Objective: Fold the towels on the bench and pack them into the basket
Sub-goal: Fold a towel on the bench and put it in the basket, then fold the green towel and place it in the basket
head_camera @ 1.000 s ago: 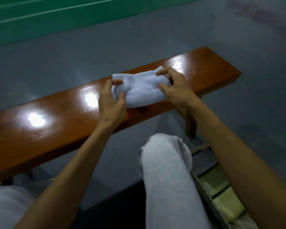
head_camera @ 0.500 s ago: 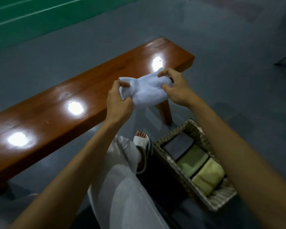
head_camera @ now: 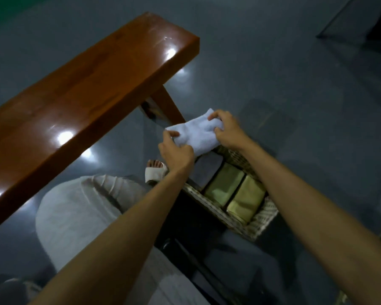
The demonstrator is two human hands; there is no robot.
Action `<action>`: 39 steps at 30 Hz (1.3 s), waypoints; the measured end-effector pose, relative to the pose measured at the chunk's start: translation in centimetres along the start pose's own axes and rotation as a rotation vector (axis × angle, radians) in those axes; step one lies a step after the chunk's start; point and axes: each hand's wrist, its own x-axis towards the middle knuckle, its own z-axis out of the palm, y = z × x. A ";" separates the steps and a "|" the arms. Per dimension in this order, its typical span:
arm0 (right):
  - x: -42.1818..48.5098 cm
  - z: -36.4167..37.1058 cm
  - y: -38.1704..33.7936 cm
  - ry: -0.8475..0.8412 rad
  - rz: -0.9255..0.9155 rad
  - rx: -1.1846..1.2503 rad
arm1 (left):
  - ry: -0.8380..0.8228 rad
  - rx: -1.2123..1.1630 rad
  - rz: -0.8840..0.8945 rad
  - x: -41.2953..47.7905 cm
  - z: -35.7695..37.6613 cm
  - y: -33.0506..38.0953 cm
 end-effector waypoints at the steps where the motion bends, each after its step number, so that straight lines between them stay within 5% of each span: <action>1: -0.3 0.3 1.2 -0.001 0.010 -0.016 | -0.011 0.020 -0.015 -0.7 0.9 -0.9; 24: -4.9 10.5 20.0 -0.180 0.040 -0.585 | -0.203 0.398 -0.387 -3.7 14.3 -16.1; 32: -4.5 12.0 22.2 -0.269 0.033 -0.743 | -0.566 0.609 -0.577 -1.5 14.4 -18.0; 34: -4.7 12.2 22.2 -0.235 0.001 -0.771 | -0.523 0.821 -0.458 -2.2 14.5 -17.8; 36: -4.8 12.2 22.0 -0.202 -0.026 -0.811 | -0.492 1.065 -0.145 -3.0 14.3 -17.9; 39: -4.4 12.2 22.4 -0.235 -0.050 -0.784 | -0.729 1.213 0.169 -3.2 14.1 -19.1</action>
